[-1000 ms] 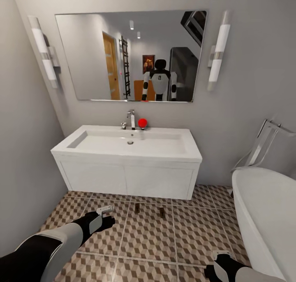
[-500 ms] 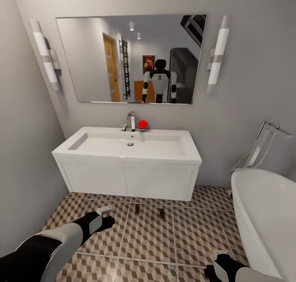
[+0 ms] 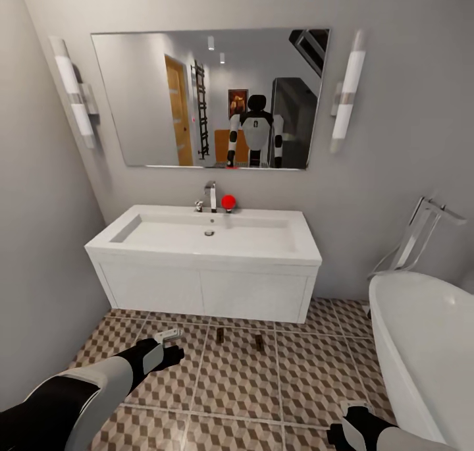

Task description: Take the four mousetraps from the cabinet in the bathroom and place them on the bathroom floor. Make sure all four end up on the same floor surface, and ensure that at least two of them are either under or directly next to the same bathroom sink.

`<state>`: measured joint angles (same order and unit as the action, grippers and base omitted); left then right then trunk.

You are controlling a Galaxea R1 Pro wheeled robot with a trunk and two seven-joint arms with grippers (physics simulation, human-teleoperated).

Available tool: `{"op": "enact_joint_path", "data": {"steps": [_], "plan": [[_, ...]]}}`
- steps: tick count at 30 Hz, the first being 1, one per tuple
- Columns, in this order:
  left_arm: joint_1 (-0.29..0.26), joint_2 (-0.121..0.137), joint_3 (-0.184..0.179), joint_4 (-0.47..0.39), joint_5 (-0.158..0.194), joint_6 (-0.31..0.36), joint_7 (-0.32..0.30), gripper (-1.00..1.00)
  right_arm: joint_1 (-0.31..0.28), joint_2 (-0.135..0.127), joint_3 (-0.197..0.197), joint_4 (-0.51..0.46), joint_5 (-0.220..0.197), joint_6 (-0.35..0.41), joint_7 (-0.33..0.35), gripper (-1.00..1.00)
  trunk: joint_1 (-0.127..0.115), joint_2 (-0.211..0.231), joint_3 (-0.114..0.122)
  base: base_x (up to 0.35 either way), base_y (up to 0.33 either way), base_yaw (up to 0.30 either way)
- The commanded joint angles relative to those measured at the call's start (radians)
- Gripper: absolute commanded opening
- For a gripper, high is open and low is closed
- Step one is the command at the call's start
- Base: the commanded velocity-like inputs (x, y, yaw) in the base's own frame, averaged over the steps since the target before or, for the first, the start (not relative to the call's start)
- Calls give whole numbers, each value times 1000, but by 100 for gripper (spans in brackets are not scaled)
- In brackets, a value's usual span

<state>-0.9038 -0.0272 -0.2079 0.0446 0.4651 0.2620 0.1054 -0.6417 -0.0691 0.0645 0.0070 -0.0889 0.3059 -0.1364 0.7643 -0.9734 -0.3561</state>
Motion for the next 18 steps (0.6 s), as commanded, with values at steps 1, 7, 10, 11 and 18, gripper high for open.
{"op": "enact_joint_path", "data": {"steps": [1,7,10,11,18], "plan": [[-1,0,-8,1,10,2,2,100,-1,0,7,1,-9,2,-2,100,-4,6,2,0,0,0],[-1,0,-8,1,10,2,3,100,-1,0,7,1,-9,2,-2,100,-27,48,21,0,0,0],[-1,0,-8,1,10,2,3,100,-1,0,7,1,-9,2,-2,100,-38,69,30,0,0,0],[-1,1,-8,1,10,2,3,100,-1,0,7,1,-9,2,-2,100,-42,76,33,0,0,0],[-1,1,-8,1,10,2,2,100,0,0,6,1,-9,2,-3,100,-69,125,55,0,0,0]]}}
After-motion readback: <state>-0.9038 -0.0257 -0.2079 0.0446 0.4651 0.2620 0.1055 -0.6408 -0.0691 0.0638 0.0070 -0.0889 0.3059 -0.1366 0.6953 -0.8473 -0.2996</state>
